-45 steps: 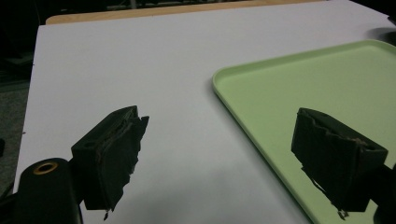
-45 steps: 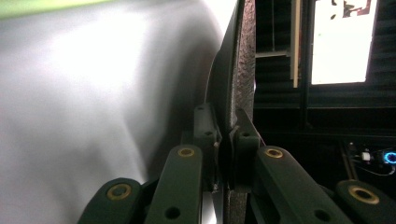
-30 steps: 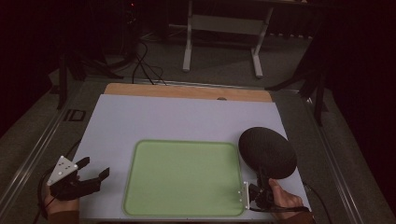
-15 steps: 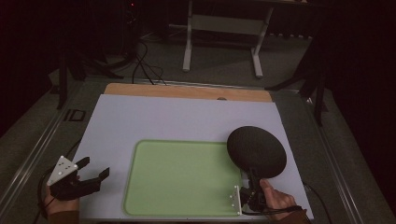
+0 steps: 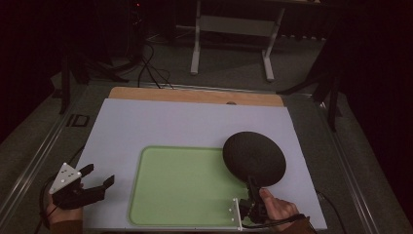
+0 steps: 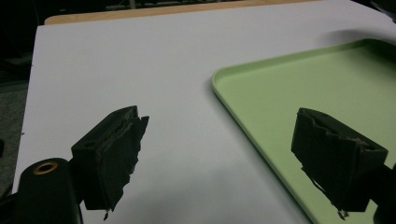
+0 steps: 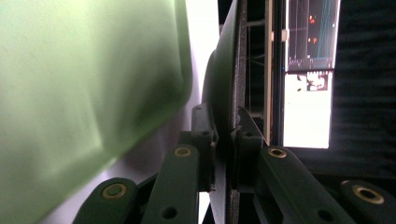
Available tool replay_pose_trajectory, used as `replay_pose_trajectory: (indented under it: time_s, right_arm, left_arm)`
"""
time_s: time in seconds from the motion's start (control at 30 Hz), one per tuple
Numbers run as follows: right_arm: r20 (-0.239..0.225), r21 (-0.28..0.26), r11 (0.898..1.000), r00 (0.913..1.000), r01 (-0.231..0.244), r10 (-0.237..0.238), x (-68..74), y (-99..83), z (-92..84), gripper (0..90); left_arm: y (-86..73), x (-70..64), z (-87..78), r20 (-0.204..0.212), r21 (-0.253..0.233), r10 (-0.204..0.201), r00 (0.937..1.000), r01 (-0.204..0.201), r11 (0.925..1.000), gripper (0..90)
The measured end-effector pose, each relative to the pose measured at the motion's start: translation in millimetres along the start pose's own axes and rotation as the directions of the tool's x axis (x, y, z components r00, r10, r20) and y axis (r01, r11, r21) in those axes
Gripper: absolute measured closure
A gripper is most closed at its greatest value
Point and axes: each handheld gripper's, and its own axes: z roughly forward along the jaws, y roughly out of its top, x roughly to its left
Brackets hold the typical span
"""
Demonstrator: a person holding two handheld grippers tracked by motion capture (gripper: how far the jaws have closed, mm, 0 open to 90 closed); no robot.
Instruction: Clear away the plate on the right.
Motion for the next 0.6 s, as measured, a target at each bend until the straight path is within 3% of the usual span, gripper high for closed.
replay_pose_trajectory:
  time_s: [0.6]
  right_arm:
    - [-0.001,-0.090,0.996,0.9999,0.012,-0.012,2.2,30.1,-5.6,82.0]
  left_arm:
    - [-0.2,0.3,-0.4,0.000,-0.003,-0.002,1.0000,0.002,1.0000,16.1]
